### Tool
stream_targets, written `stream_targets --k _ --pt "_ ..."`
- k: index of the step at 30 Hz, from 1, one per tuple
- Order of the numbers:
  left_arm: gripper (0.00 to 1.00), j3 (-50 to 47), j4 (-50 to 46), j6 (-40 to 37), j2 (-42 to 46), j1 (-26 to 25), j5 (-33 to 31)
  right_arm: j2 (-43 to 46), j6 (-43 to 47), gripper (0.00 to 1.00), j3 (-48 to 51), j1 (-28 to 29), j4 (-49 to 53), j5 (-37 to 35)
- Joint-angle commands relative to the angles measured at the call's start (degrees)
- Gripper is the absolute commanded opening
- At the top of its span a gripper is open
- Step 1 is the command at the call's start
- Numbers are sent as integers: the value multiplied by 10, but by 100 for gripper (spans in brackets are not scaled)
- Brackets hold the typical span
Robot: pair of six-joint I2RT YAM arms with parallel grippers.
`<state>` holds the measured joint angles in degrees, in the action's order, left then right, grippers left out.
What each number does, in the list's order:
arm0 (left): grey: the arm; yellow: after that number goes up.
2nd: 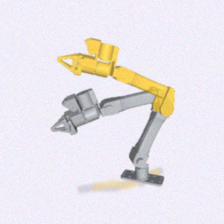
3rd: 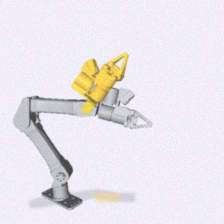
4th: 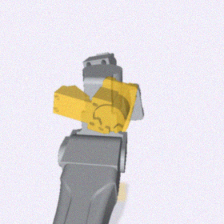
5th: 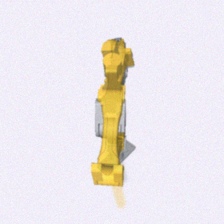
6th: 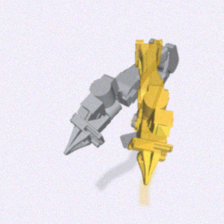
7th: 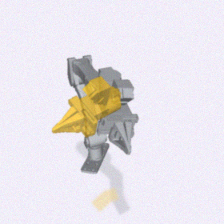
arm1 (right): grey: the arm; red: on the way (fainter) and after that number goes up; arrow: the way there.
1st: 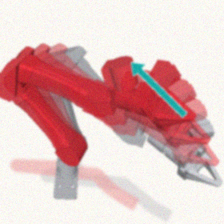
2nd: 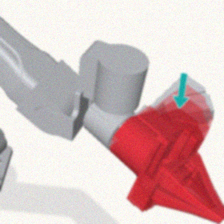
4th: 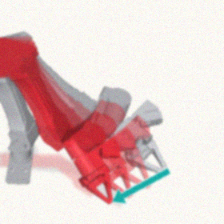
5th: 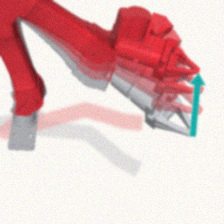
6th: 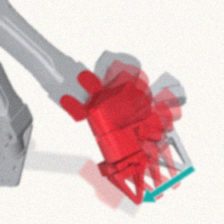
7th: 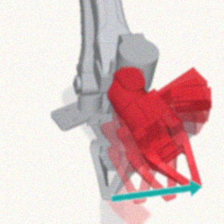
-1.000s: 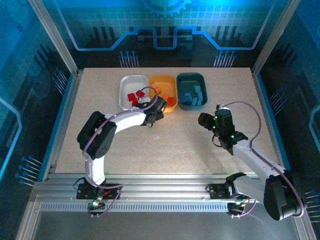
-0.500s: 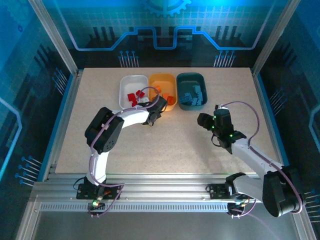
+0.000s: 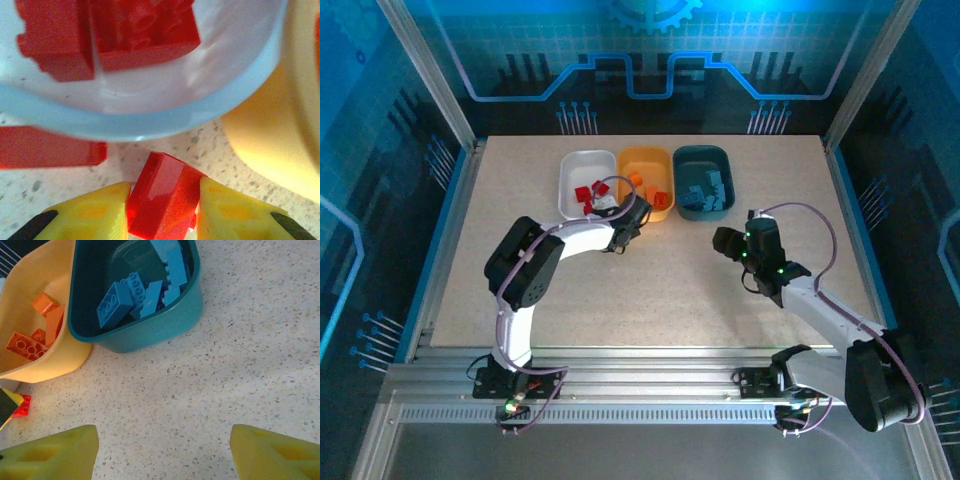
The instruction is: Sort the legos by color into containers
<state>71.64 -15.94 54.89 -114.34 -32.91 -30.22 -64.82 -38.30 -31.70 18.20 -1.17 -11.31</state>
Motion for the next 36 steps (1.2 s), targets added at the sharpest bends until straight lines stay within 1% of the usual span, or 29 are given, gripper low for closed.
stream_targets --k 1,7,14,18,23,28,33,36 --pt "33 -30 -18 -21 31 -8 -4 -3 10 71 -8 9 -11 -2" --pt "32 -58 -21 -33 71 -23 -12 -8 13 71 -10 15 -12 -5" --pt "31 -70 -22 -41 89 -35 -16 -11 16 71 -11 20 -13 -12" --pt "31 -61 -30 -57 105 -37 -25 -12 17 71 -12 23 -13 -13" --pt "31 -18 -47 -104 120 -34 -37 -11 19 70 -13 24 -13 -14" --pt "30 27 -52 -148 118 -9 -30 -8 21 70 -13 24 -12 -15" --pt "31 98 -59 -183 80 61 -14 -7 22 70 -13 25 -11 -15" --pt "33 166 -86 -197 27 100 26 -5 23 70 -13 25 -11 -14"
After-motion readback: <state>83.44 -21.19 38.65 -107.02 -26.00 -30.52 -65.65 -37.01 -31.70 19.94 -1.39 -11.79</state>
